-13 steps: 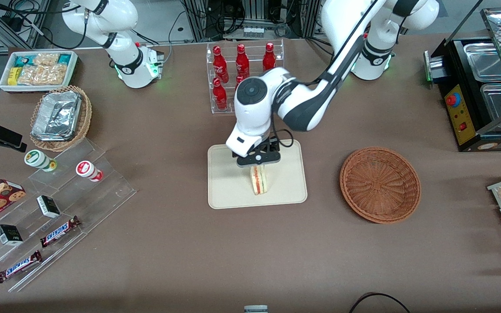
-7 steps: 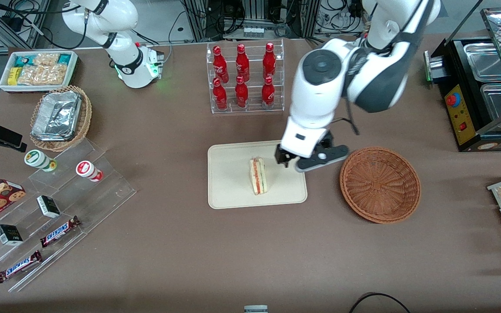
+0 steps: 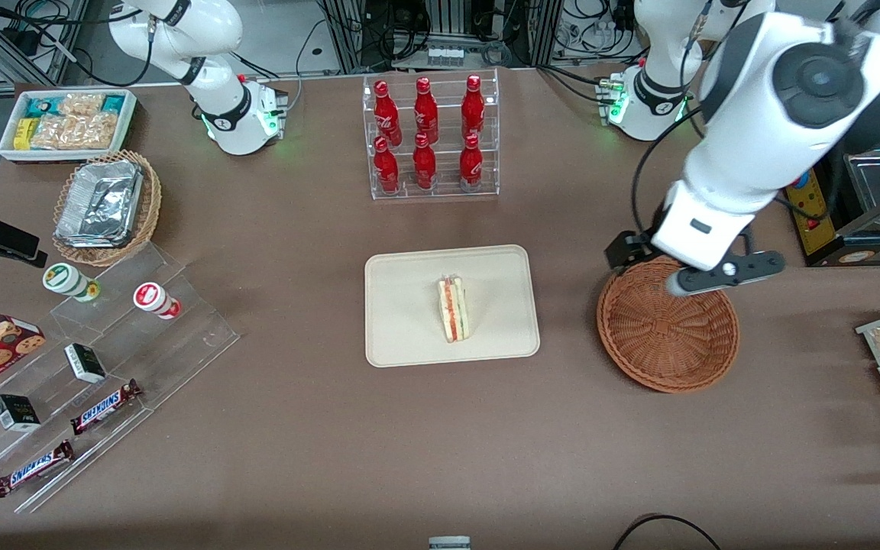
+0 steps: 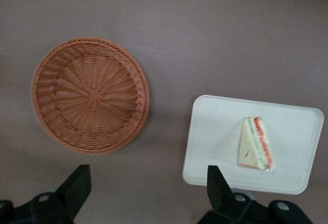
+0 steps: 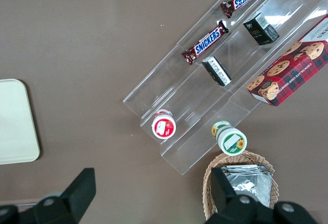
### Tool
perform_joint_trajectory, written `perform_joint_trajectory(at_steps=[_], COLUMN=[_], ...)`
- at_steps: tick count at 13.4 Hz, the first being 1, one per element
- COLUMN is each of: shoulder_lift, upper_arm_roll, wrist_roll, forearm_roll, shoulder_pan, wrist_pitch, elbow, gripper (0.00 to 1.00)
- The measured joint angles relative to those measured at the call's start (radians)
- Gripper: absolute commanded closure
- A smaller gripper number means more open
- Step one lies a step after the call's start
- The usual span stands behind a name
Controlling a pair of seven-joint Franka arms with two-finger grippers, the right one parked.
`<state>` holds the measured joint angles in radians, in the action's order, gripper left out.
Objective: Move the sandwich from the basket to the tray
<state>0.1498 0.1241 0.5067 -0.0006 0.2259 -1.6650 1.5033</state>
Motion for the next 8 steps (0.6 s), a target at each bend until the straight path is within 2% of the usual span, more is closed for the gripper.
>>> perform_joint_trajectory(at_steps=[4, 8], shoulder_lift=[-0.076, -0.095], upper_arm_roll=[-0.001, -0.002], wrist_roll=[-0.268, -0.323], forearm_roll=[0.000, -0.001], shoulder_pan=[-0.125, -0.192], wrist_pitch=[0.068, 0.072], elbow=[0.046, 0.043], gripper=[0.00, 0.00])
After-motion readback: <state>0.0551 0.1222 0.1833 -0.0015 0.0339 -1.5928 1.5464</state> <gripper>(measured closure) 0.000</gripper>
